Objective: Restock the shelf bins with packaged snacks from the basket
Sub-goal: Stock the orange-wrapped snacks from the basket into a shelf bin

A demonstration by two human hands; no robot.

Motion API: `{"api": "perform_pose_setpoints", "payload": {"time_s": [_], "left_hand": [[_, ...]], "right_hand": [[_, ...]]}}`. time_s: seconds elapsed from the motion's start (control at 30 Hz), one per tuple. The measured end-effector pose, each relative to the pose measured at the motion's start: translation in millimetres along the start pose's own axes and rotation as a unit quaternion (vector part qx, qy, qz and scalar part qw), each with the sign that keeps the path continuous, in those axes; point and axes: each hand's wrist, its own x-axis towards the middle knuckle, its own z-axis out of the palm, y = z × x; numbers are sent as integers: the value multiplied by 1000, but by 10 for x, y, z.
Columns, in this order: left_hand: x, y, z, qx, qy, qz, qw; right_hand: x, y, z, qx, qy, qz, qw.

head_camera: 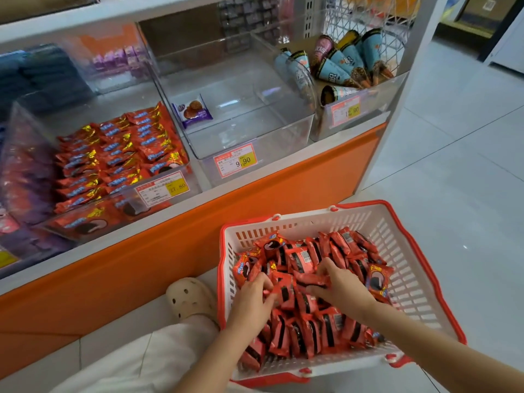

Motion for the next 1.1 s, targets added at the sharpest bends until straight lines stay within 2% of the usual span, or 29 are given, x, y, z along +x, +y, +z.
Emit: {"api": "perform_pose_setpoints", "payload": {"time_s": [0.1,0.2,0.3,0.37,0.53,0.73,0.9,1.03,1.1], "left_hand": [[-7,85,-144,-85,76,10,993],[-30,205,-262,-170,169,13,971],[-25,250,-375,-259,197,-15,945],[-21,220,-460,-254,208,-25,944],[-111,257,-740,-329,192,-3,925],[-221,187,-985,-412,174,3,895],[-269,126,-1200,-427,234,13,873],[-270,38,-1389,-414,292,18,862],[-264,-13,-1514,-404,326,20,854]], "right_hand": [[8,-190,64,162,32,-10,986],[-12,-417,81,228,58,-34,971],[-62,-685,27,298,19,-67,952],[-75,-800,-3,334,11,-83,939],[-1,-999,-102,353,72,-96,928],[72,-1320,-211,356,50,-85,929],[117,-1593,-286,335,58,-102,935],[165,-1836,-381,361,41,-131,923],[225,-1947,-412,325,38,-139,935]]}}
